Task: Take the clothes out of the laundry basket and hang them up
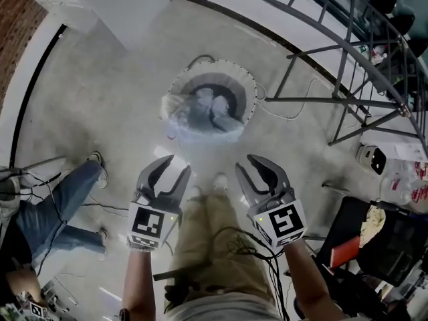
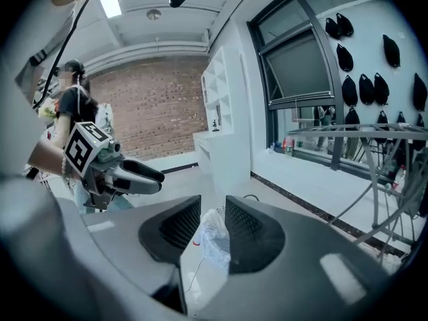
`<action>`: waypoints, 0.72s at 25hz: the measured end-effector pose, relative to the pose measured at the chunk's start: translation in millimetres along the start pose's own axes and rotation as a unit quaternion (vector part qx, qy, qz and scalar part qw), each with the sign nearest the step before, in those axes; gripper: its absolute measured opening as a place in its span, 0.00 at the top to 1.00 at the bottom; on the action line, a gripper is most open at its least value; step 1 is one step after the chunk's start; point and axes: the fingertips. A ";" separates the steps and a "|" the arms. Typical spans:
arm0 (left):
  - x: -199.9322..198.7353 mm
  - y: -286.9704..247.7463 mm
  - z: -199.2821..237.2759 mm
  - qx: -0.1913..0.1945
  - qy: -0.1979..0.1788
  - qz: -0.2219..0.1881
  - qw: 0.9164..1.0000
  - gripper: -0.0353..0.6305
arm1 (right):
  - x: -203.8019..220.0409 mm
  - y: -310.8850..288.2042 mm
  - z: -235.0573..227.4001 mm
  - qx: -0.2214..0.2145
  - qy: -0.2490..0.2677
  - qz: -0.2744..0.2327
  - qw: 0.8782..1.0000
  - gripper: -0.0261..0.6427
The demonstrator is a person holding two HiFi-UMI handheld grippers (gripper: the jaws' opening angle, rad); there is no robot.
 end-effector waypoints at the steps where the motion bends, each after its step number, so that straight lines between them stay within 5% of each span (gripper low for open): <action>1: 7.5 -5.1 3.7 0.002 0.002 0.005 1.000 0.71 | 2.3 -5.5 -0.6 0.001 -0.003 0.001 1.000 0.81; 18: 145.2 -136.7 61.8 0.004 0.043 0.076 0.996 0.68 | 54.2 -114.0 -20.2 -0.008 0.004 0.015 1.000 0.81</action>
Point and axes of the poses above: the fingertips, and each gripper's own axes: y backward along the fingers, z to its left, x out of its underside, and after that the axes turned 12 degrees about z, right-handed
